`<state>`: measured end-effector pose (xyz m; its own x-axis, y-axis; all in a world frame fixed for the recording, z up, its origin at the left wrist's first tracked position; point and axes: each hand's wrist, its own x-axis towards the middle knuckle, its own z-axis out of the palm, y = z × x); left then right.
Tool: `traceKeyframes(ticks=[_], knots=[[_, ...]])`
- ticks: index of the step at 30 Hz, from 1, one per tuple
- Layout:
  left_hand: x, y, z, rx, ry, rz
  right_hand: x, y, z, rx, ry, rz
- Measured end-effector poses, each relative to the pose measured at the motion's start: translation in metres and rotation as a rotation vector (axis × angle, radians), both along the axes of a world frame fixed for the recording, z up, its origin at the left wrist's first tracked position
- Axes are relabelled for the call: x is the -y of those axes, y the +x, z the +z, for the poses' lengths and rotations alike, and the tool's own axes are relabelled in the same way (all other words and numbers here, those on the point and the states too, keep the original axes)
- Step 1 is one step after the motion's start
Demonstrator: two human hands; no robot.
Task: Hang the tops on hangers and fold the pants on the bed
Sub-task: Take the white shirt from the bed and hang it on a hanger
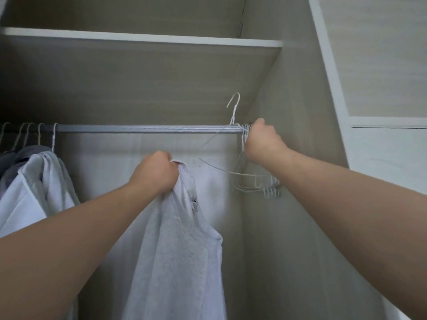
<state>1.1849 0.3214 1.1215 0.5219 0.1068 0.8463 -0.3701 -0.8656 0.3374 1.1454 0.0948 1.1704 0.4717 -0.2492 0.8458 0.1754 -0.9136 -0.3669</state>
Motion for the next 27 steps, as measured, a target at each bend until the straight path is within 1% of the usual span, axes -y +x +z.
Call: traceKeyframes(ticks=[4, 8, 12, 14, 16, 19, 20, 24, 27], knots=[[0.001, -0.006, -0.018, 0.014, -0.083, -0.095, 0.001, -0.027, -0.02, 0.082, 0.182, 0.232], [0.008, -0.029, -0.043, -0.017, -0.132, -0.131, 0.008, -0.058, -0.055, 0.171, 0.336, 0.443], [0.017, -0.068, -0.052, -0.043, -0.139, -0.12, 0.026, -0.102, -0.091, 0.211, 0.434, 0.568], [0.025, -0.09, -0.054, -0.052, -0.132, -0.108, 0.04, -0.13, -0.108, 0.202, 0.536, 0.641], [0.035, -0.113, -0.058, -0.065, -0.125, -0.095, 0.054, -0.162, -0.129, 0.143, 0.656, 0.757], [0.051, -0.148, -0.066, -0.068, -0.103, -0.051, 0.082, -0.209, -0.16, 0.083, 0.774, 0.879], [0.068, -0.169, -0.073, -0.069, -0.088, -0.041, 0.106, -0.238, -0.173, 0.066, 0.822, 0.912], [0.088, -0.212, -0.089, -0.073, -0.063, 0.005, 0.157, -0.293, -0.213, 0.144, 0.904, 1.067], [0.12, -0.261, -0.113, -0.069, -0.034, 0.053, 0.213, -0.337, -0.256, 0.165, 0.909, 1.098]])
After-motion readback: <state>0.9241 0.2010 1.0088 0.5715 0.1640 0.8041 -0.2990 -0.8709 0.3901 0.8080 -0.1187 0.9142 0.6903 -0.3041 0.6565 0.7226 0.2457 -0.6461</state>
